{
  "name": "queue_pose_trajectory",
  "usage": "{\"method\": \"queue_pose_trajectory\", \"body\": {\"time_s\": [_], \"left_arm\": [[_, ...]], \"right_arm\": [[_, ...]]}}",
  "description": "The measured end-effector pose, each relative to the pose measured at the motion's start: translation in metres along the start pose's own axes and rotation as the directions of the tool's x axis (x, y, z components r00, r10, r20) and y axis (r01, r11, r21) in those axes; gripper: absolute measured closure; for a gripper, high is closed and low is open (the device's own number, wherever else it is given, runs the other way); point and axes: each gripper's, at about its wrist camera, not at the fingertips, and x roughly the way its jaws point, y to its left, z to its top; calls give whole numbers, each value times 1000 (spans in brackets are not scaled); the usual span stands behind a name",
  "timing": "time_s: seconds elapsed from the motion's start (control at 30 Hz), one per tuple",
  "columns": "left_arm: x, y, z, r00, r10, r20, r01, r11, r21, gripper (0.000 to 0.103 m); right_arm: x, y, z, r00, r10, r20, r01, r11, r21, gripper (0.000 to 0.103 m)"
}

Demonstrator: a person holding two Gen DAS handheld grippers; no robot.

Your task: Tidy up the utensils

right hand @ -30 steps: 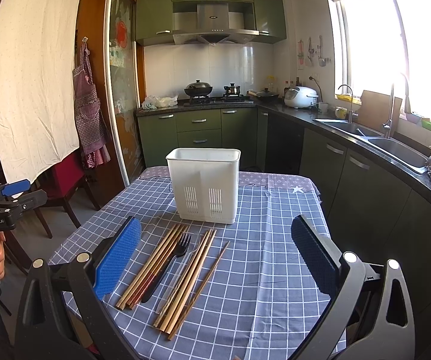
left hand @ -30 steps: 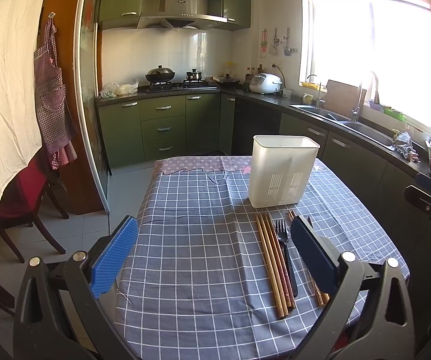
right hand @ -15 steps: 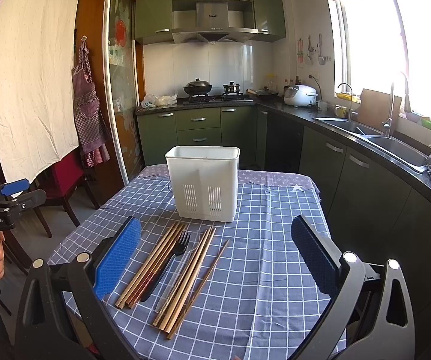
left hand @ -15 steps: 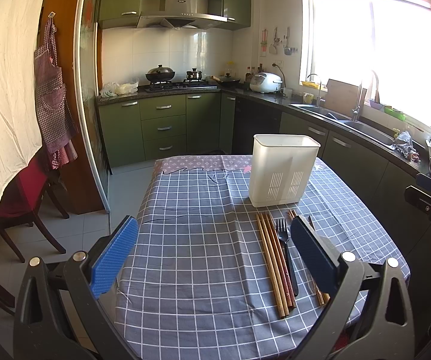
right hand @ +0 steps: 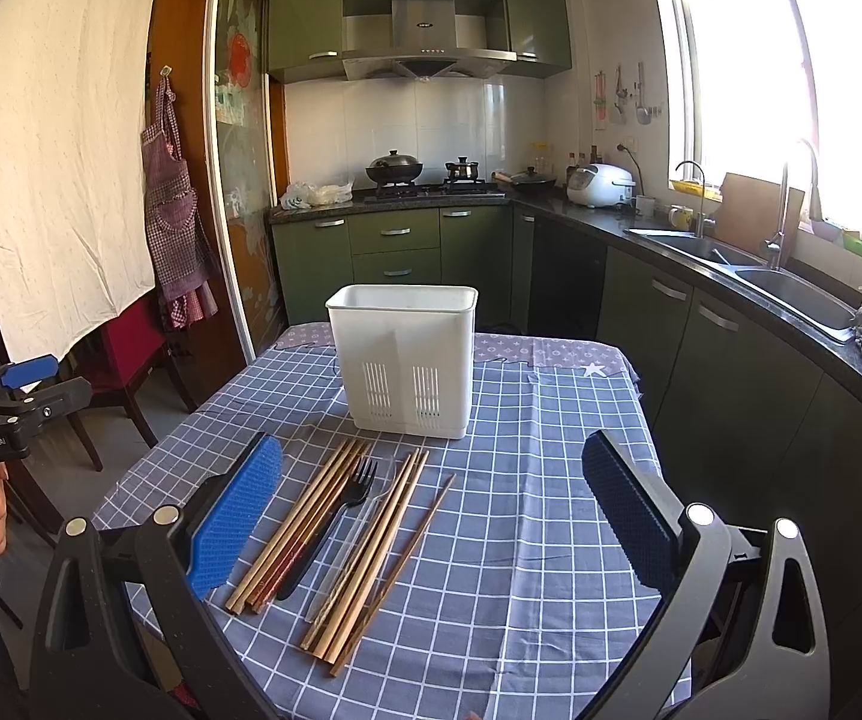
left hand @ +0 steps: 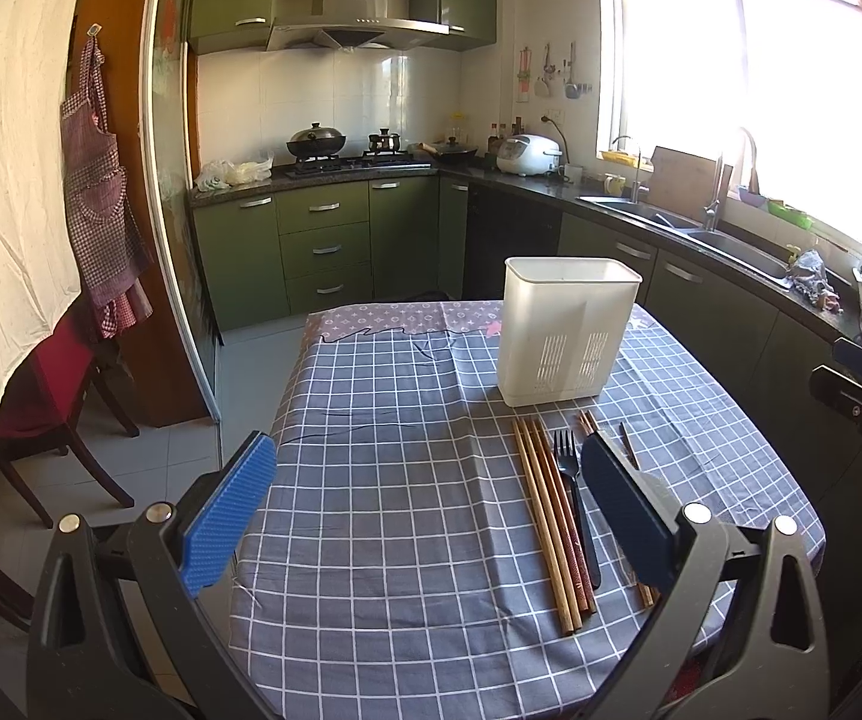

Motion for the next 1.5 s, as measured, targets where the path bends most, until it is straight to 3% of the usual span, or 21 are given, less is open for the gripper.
{"method": "queue_pose_trajectory", "body": {"time_s": [0.13,0.27,0.43,0.53,0.6,0.67,0.8,0.93,1.0,1.27,1.5], "left_arm": [[29,-5,2,997,8,-71,-6,1000,24,6],[66,-10,1,986,15,-168,-9,999,38,6],[116,-20,1,952,-4,-305,14,999,34,6],[141,-31,2,924,-59,-378,66,998,6,6],[153,-42,3,903,-99,-417,108,994,-3,8],[163,-58,4,885,-124,-449,140,990,2,17],[187,-85,2,840,-150,-522,179,984,5,36],[208,-101,-6,788,-149,-598,193,981,9,69],[215,-104,-10,767,-150,-624,195,981,4,75],[225,-126,-17,741,-137,-657,207,978,30,87],[235,-139,-26,725,-92,-683,185,981,64,89]], "right_arm": [[21,-11,2,998,-24,-61,25,1000,3,4],[57,-27,0,983,-43,-180,48,999,22,4],[99,-49,-3,937,-17,-349,47,996,78,4],[115,-58,-3,913,2,-409,46,993,106,6],[124,-61,-4,905,4,-426,45,993,105,21],[132,-65,-5,892,-21,-451,68,994,89,30],[142,-64,-10,875,-20,-484,65,995,75,31],[144,-63,-15,870,-20,-492,59,996,64,33],[145,-64,-17,870,-11,-493,51,996,68,33],[143,-68,-17,873,-5,-488,45,997,69,33],[140,-69,-19,876,6,-483,32,997,70,32]]}}
